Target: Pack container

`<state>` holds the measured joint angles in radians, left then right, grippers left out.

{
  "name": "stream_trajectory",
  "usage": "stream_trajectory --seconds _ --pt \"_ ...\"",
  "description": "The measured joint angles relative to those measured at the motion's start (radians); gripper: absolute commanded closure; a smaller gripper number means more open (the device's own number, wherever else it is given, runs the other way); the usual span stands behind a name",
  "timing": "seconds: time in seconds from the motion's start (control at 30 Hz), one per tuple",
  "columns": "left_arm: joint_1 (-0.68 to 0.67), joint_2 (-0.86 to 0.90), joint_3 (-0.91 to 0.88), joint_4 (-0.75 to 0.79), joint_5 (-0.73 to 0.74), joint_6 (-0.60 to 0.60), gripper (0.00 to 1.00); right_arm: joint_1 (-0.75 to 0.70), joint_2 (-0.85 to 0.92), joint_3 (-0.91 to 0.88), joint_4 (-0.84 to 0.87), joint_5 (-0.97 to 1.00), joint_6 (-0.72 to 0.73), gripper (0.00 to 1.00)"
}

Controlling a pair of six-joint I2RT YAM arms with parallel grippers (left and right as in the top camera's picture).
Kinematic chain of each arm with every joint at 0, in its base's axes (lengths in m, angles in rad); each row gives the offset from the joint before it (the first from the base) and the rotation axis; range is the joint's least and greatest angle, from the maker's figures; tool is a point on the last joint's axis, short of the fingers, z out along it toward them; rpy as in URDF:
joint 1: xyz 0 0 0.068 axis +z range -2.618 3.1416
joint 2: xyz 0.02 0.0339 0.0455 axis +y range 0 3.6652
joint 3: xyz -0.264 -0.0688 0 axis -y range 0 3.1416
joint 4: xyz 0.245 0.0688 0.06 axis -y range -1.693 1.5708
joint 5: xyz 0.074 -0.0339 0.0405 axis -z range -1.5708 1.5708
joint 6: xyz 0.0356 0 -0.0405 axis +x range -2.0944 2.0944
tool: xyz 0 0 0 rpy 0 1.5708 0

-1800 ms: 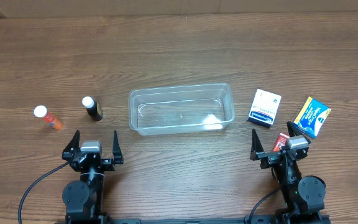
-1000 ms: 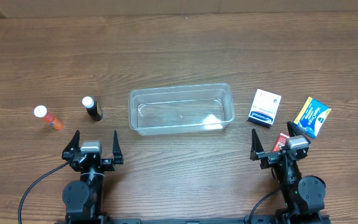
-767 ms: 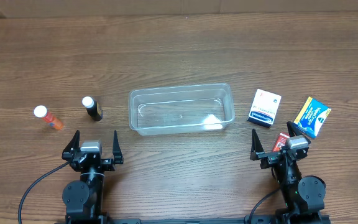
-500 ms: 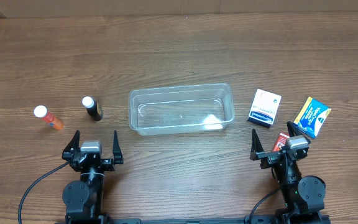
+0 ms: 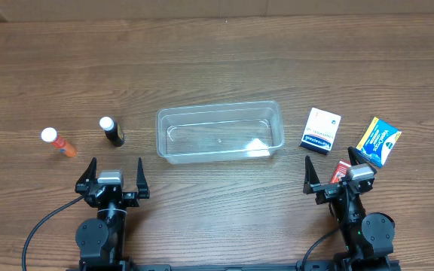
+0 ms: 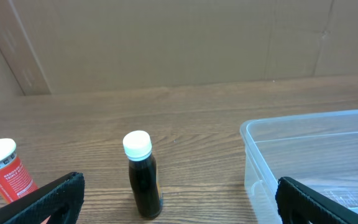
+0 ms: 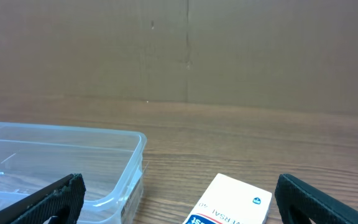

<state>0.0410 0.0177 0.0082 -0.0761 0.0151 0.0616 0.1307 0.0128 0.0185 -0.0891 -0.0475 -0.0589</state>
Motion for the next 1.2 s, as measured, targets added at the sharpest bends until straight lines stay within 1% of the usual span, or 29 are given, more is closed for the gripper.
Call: stream_trajectory --seconds 0.1,0.2,0.37,0.43,0.53,0.63,0.73,0.8,0.83,0.87,0.9,0.93,0.97,1.0,1.03,1.1,1.13,1.2 --pt "0.000 0.000 0.000 0.000 0.000 0.000 0.00 0.000 0.000 0.000 -0.001 0.000 0.008 0.00" --pt "0.000 0.000 0.000 0.000 0.000 -0.008 0.00 0.000 0.000 0.000 0.000 0.000 0.066 0.00" --pt "0.000 0.000 0.016 -0.016 0.042 -0.101 0.00 0.000 0.002 0.008 -0.006 -0.010 0.159 0.00" --pt "0.000 0.006 0.063 -0.045 0.054 -0.123 0.00 0.000 0.022 0.047 -0.017 -0.016 0.170 0.00" --pt "0.000 0.063 0.214 -0.089 0.064 -0.143 0.00 0.000 0.107 0.182 -0.045 -0.016 0.179 0.00" --pt "0.000 0.203 0.408 -0.180 0.064 -0.154 0.00 0.000 0.261 0.352 -0.132 -0.016 0.185 0.00" --pt "0.000 0.405 0.615 -0.308 0.062 -0.161 0.00 0.000 0.478 0.543 -0.258 -0.015 0.189 0.00" --pt "0.000 0.551 0.747 -0.407 0.059 -0.164 0.00 0.000 0.630 0.676 -0.379 -0.015 0.189 0.00" --pt "0.000 0.624 0.813 -0.465 0.058 -0.164 0.00 0.000 0.725 0.772 -0.454 -0.015 0.190 0.00" --pt "0.000 0.729 0.907 -0.553 0.057 -0.164 0.00 -0.002 0.827 0.849 -0.526 -0.015 0.192 0.00" --pt "0.000 0.790 0.962 -0.624 0.057 -0.164 0.00 -0.002 0.887 0.901 -0.588 -0.016 0.188 0.00" --pt "0.000 0.891 1.065 -0.758 0.061 -0.164 0.00 -0.005 0.974 0.983 -0.688 -0.015 0.189 0.00" --pt "0.000 0.950 1.122 -0.818 0.062 -0.164 0.00 -0.005 1.033 1.039 -0.760 -0.013 0.187 0.00" --pt "0.000 1.042 1.210 -0.925 0.065 -0.164 0.00 -0.006 1.114 1.107 -0.828 -0.015 0.188 0.00" --pt "0.000 1.106 1.265 -0.991 0.065 -0.164 0.00 -0.006 1.182 1.170 -0.912 -0.012 0.189 0.00" --pt "0.000 1.208 1.352 -1.126 0.068 -0.164 0.00 -0.006 1.268 1.242 -0.998 0.012 0.188 0.00" --pt "0.000 1.251 1.387 -1.164 0.068 -0.163 0.00 -0.006 1.300 1.260 -1.009 0.023 0.190 0.00" --pt "0.000 1.304 1.418 -1.164 0.068 -0.160 0.00 -0.006 1.330 1.267 -1.011 0.034 0.189 0.00"
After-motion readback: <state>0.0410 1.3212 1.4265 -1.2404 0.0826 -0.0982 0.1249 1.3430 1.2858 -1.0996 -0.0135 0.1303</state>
